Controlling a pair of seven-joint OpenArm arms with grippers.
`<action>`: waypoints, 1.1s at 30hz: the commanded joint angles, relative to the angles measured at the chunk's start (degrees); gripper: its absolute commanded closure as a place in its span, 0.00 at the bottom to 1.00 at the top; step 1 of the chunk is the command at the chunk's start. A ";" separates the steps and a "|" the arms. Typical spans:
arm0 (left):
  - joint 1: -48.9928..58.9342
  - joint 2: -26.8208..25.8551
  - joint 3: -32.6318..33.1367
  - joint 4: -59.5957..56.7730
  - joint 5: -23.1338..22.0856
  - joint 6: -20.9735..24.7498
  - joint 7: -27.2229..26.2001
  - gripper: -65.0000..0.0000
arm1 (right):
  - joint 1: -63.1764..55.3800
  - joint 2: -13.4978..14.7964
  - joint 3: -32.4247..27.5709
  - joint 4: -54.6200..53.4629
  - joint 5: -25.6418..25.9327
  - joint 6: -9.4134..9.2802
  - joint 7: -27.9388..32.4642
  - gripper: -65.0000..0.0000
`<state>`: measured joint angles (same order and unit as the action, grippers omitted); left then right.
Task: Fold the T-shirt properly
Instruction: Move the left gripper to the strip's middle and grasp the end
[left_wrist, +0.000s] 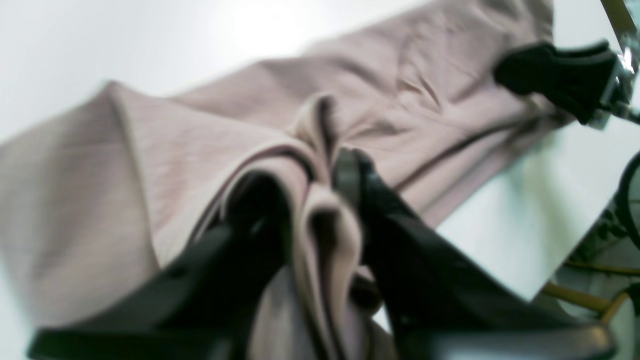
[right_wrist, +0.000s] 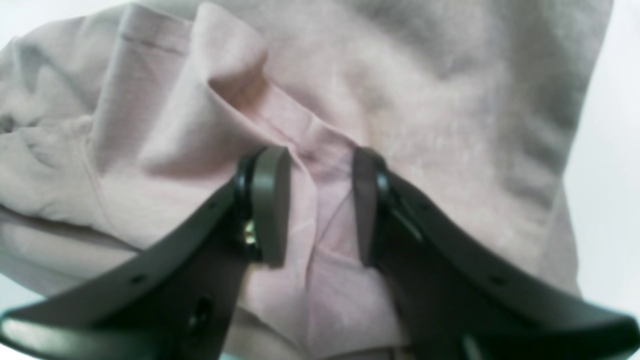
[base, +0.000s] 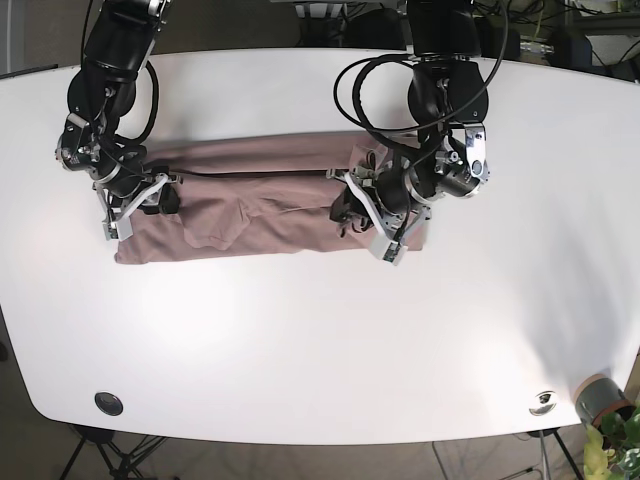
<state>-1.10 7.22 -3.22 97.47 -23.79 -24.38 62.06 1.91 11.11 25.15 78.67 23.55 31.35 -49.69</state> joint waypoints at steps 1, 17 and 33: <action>-1.23 0.29 0.10 -0.64 -1.13 0.16 -1.01 0.79 | 0.59 0.53 0.04 0.58 -0.74 -0.19 -0.90 0.68; -3.60 -2.43 17.86 5.69 1.15 8.69 -1.10 0.41 | 0.68 0.53 0.04 0.58 -0.74 -0.19 -0.90 0.68; -0.61 -11.49 17.69 7.01 8.54 8.51 -1.18 0.41 | 0.68 0.53 0.04 0.58 -0.74 -0.19 -0.90 0.68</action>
<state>-1.37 -4.27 14.63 104.97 -14.55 -15.86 61.95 1.96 11.09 25.12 78.67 23.33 31.33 -49.71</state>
